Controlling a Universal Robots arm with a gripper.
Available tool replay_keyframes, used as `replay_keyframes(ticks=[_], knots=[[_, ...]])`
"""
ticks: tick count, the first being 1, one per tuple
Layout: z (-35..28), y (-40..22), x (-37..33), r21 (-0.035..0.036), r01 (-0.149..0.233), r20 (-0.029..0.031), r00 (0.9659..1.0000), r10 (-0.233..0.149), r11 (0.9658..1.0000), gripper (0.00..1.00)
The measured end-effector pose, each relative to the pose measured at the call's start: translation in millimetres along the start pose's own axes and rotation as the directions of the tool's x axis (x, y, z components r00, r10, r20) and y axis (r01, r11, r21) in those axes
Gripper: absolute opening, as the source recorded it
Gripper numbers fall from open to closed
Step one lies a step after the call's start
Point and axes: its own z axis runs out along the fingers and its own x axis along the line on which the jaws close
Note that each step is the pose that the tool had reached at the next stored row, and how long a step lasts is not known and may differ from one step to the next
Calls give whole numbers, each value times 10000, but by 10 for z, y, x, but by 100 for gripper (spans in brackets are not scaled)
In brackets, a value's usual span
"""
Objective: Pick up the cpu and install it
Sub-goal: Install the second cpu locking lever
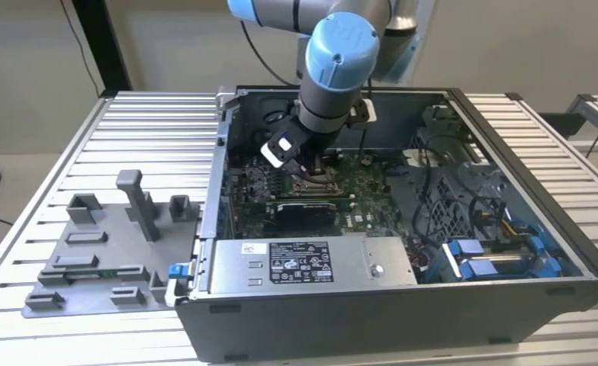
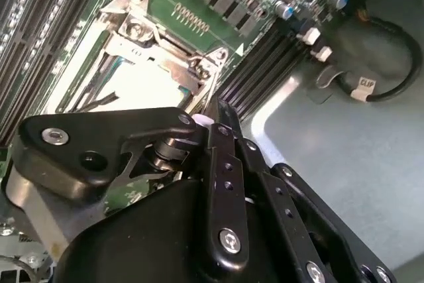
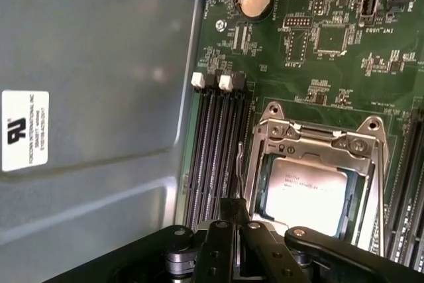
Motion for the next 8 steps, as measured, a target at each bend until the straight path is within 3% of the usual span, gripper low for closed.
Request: replay_keyframes(ticks=[8], knots=[[2, 29, -4, -1, 0, 0, 10000, 0, 10000, 0]])
